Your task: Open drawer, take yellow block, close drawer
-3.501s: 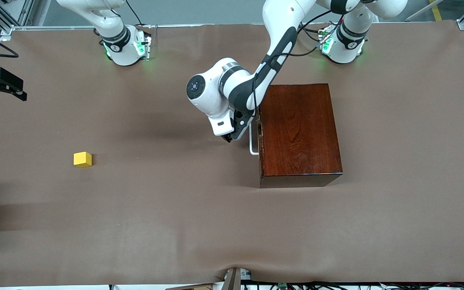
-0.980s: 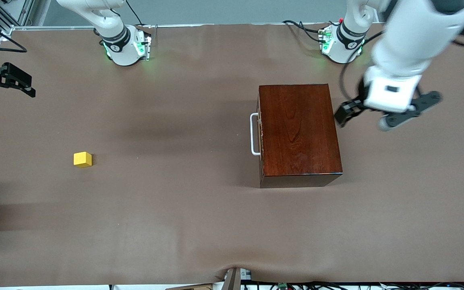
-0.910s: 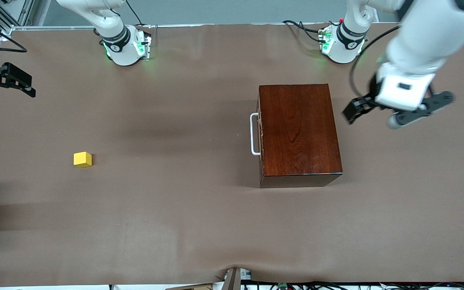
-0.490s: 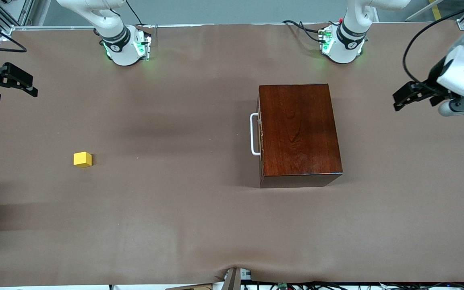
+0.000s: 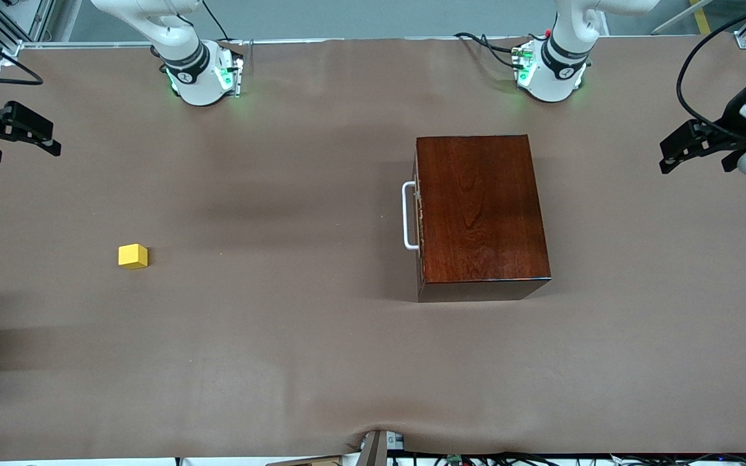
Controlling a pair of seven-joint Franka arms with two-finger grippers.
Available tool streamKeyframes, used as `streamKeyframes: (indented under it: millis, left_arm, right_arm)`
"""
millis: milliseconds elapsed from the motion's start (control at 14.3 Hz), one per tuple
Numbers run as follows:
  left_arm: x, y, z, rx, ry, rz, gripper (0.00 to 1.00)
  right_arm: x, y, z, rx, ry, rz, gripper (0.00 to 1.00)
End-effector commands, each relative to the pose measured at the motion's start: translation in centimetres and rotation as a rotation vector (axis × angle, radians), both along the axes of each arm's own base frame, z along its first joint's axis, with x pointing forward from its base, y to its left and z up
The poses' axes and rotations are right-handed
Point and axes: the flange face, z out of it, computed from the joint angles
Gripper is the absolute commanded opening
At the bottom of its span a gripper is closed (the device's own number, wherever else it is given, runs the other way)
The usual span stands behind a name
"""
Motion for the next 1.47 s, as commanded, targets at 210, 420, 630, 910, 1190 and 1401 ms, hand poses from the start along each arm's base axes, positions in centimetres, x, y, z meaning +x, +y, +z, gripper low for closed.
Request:
streamKeyframes:
  millis: [210,420,630,910,1190,1401]
  left_arm:
    - [-0.6,-0.6,1.0,-0.009,-0.013,-0.028,1.0]
    - [-0.8,-2.4,0.7,-0.003,-0.006,-0.048,1.0]
    - [-1.6,-2.5,0.4,0.006,0.023,-0.056,1.0]
    - [-2.5,-2.9,0.0,0.014,0.034,-0.058,1.0]
    - [-2.7,-2.0,0.2,-0.041,0.063,-0.033,1.0]
    - [-2.4,-1.9,0.5,-0.044,0.056,-0.032,1.0]
  right_arm:
    - [-0.8,0.2,0.5,0.014,-0.006,-0.01,1.0]
    - [-0.9,-0.2,0.4,0.014,-0.003,-0.018,1.0]
    - [-0.9,-0.3,0.3,0.015,0.005,-0.021,1.0]
    - [-0.9,-0.3,0.3,0.016,0.005,-0.021,1.0]
    - [-0.9,-0.3,0.3,0.015,0.005,-0.021,1.0]
    - [-0.9,-0.3,0.3,0.016,0.005,-0.021,1.0]
